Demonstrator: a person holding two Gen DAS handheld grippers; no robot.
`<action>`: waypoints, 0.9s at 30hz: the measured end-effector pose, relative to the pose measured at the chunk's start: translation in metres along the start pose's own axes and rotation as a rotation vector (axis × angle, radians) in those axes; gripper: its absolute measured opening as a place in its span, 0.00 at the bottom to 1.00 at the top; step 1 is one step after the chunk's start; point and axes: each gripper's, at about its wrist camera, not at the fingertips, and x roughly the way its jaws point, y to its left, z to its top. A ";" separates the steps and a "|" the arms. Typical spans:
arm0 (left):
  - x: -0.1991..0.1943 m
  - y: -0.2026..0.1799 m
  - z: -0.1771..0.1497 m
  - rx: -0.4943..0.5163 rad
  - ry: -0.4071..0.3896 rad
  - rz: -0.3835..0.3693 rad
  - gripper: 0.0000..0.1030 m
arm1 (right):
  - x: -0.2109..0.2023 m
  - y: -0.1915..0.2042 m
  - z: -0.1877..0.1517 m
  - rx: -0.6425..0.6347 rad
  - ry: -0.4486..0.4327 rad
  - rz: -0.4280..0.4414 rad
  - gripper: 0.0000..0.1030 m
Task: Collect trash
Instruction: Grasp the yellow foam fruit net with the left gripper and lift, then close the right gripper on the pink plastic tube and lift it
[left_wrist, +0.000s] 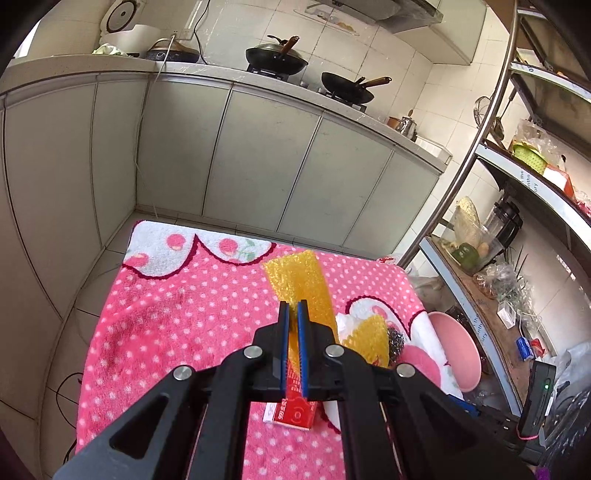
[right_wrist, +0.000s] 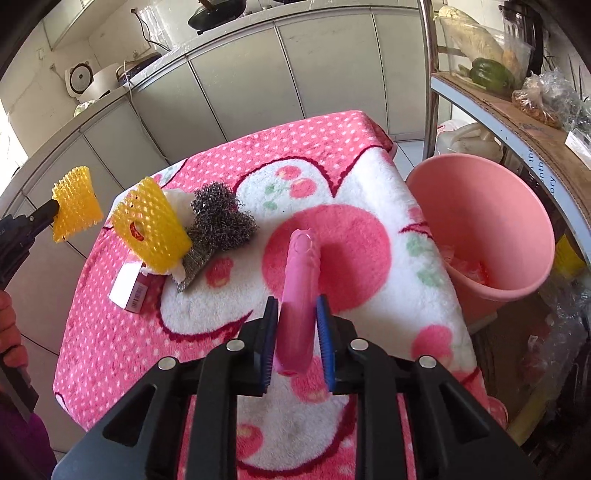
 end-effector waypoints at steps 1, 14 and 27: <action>-0.003 0.001 -0.004 0.004 -0.001 -0.002 0.04 | -0.001 0.002 -0.002 -0.006 0.004 -0.005 0.21; -0.033 0.031 -0.036 -0.014 0.005 -0.068 0.04 | 0.009 0.024 -0.021 0.000 0.140 -0.073 0.21; -0.065 0.017 -0.037 0.057 -0.002 -0.057 0.04 | -0.014 0.024 -0.018 0.076 0.081 -0.008 0.23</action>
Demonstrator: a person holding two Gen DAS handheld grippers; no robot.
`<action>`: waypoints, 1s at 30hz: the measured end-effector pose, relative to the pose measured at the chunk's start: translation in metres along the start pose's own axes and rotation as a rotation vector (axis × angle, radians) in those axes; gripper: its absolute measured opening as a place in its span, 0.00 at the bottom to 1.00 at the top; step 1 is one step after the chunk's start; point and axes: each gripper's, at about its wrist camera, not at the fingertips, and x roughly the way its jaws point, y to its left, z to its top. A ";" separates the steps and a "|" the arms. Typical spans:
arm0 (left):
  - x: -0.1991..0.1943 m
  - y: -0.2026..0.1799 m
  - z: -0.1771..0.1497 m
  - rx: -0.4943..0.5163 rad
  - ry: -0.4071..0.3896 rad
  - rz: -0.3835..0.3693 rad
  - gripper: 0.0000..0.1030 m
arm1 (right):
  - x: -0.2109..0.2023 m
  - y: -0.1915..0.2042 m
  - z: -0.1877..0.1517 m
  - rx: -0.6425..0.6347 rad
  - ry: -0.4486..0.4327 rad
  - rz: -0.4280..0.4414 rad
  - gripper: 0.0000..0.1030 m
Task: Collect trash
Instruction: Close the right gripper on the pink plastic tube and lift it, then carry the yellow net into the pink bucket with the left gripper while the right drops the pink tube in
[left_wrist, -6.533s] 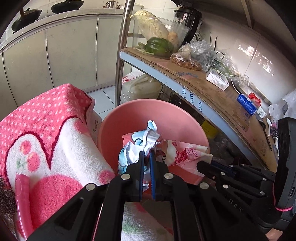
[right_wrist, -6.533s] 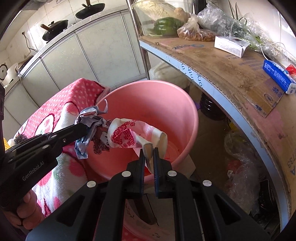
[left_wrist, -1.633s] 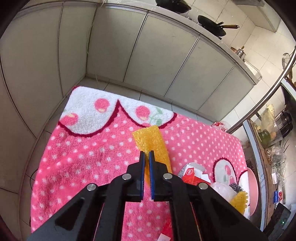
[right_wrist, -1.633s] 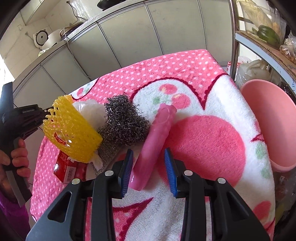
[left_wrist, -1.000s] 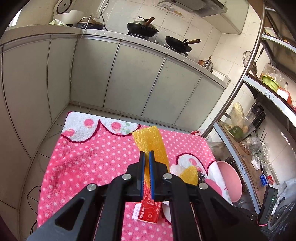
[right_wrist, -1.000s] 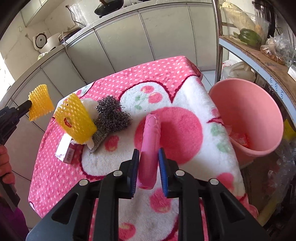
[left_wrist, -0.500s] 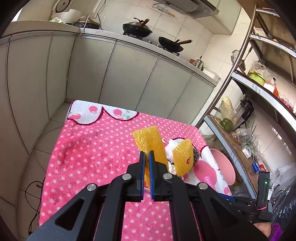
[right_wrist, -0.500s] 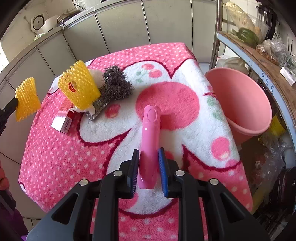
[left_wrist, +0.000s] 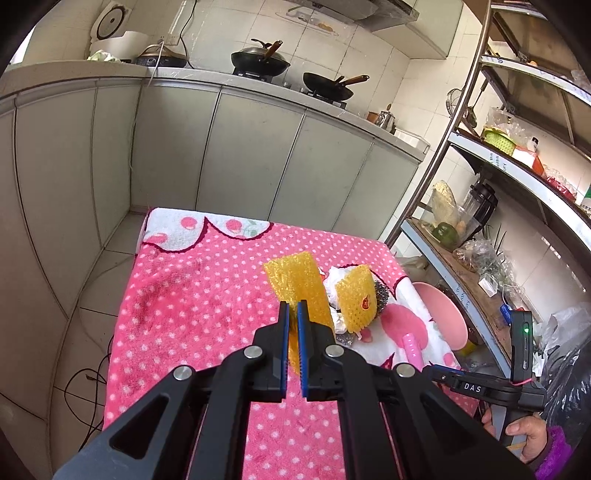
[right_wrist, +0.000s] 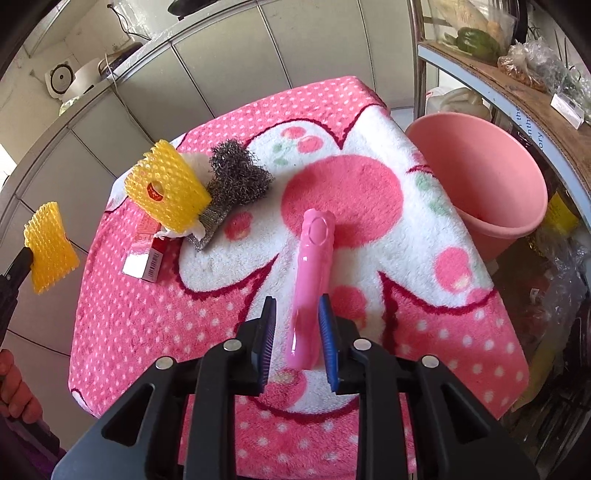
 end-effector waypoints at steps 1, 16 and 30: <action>-0.005 -0.003 -0.001 0.004 -0.013 0.000 0.04 | -0.004 0.000 0.001 -0.007 -0.005 0.005 0.23; -0.057 -0.034 -0.002 0.017 -0.109 -0.015 0.04 | -0.065 0.009 0.003 -0.038 -0.092 0.086 0.36; -0.018 -0.062 0.000 0.076 -0.032 0.019 0.03 | 0.011 -0.009 0.010 -0.019 0.066 0.016 0.36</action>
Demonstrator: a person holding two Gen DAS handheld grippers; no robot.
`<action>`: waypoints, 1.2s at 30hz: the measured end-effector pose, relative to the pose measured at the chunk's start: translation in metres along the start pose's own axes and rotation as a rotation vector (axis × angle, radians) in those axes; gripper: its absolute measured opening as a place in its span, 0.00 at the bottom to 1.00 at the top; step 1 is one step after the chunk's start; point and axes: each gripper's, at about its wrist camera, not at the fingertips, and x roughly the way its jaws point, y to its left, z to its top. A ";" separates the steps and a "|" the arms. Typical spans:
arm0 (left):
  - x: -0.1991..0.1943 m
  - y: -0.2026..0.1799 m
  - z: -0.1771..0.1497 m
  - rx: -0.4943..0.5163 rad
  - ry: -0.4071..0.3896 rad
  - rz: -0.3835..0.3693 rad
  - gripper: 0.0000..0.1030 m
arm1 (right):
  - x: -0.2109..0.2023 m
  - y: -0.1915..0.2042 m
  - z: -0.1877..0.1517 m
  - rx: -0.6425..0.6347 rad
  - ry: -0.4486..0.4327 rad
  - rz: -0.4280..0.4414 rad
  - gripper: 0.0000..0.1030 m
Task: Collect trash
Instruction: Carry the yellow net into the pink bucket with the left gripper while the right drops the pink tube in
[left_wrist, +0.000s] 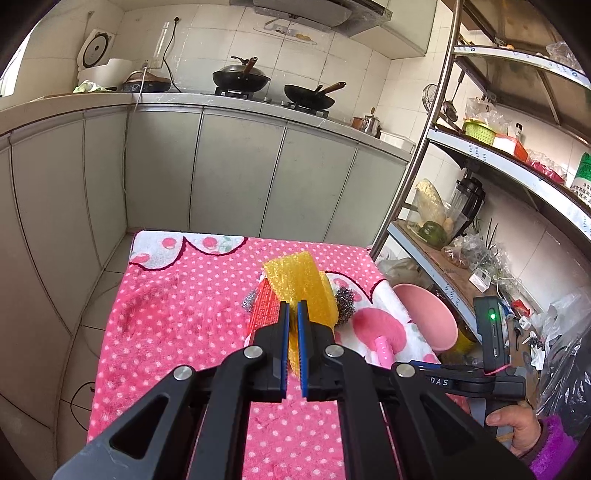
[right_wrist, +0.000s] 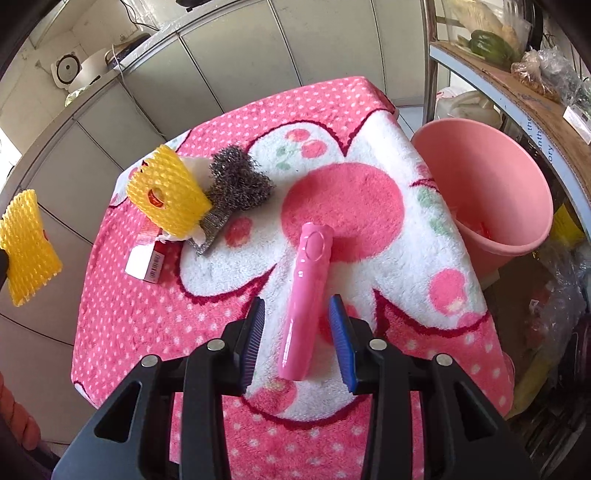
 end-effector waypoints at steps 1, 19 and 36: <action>0.001 -0.004 0.000 0.013 -0.001 -0.003 0.03 | 0.002 -0.001 -0.001 -0.001 0.006 0.005 0.36; 0.068 -0.059 0.015 0.071 0.070 -0.063 0.03 | -0.024 -0.028 -0.008 -0.047 -0.162 0.099 0.21; 0.146 -0.121 0.027 0.145 0.153 -0.172 0.03 | -0.070 -0.108 0.026 0.089 -0.362 0.023 0.21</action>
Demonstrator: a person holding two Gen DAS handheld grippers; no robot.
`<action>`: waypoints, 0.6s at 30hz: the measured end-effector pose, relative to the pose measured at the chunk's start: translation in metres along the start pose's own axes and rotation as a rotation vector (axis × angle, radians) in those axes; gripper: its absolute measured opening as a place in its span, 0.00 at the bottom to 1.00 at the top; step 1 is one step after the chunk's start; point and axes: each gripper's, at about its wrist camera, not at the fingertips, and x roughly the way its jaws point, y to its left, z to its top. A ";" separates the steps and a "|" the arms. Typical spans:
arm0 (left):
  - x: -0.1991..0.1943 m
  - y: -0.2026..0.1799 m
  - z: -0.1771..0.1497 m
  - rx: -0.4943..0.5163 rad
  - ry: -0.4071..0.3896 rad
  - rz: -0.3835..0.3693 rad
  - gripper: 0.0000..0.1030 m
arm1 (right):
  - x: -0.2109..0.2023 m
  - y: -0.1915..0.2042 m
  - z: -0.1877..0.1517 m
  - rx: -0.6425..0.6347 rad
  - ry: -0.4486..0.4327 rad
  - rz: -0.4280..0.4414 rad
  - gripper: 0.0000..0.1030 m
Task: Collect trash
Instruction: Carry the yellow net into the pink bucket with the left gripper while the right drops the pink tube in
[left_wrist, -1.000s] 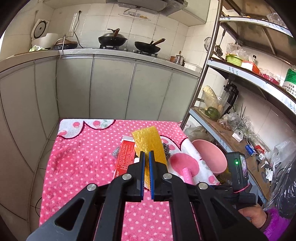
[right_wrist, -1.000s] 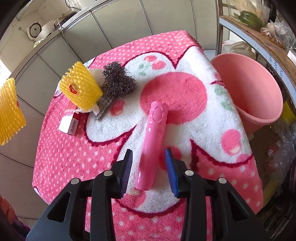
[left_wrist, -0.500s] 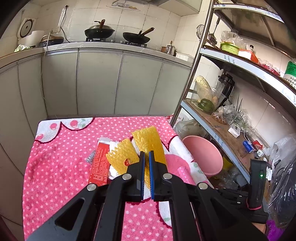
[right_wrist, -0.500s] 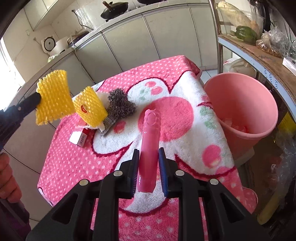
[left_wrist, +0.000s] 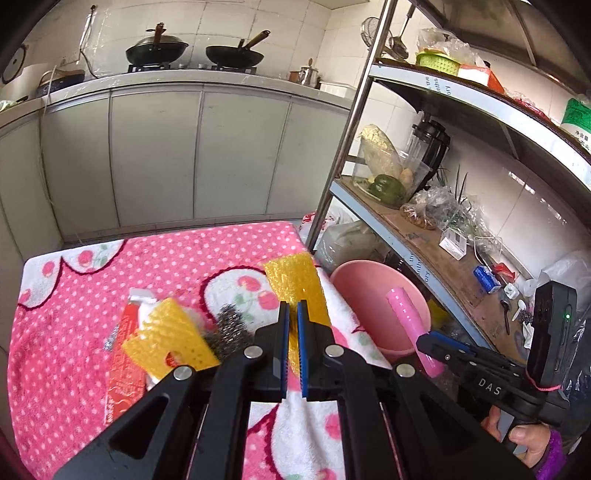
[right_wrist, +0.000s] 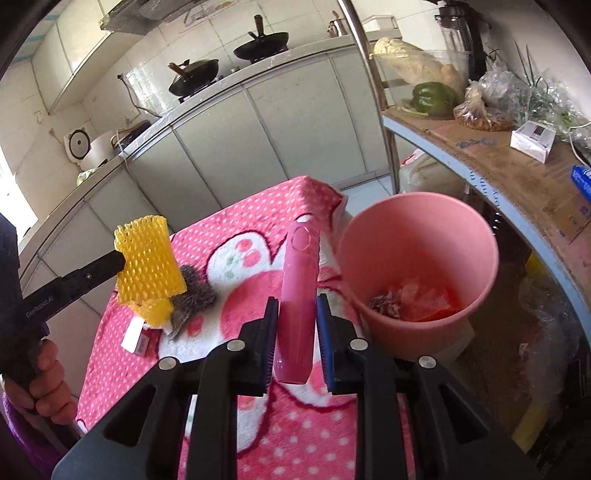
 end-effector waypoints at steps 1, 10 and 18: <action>0.006 -0.007 0.004 0.012 0.000 -0.016 0.03 | 0.002 -0.008 0.003 0.008 -0.005 -0.019 0.21; 0.079 -0.078 0.023 0.138 0.044 -0.112 0.04 | 0.040 -0.067 0.012 0.093 0.022 -0.124 0.21; 0.163 -0.104 0.012 0.188 0.175 -0.102 0.04 | 0.078 -0.094 0.014 0.139 0.075 -0.168 0.21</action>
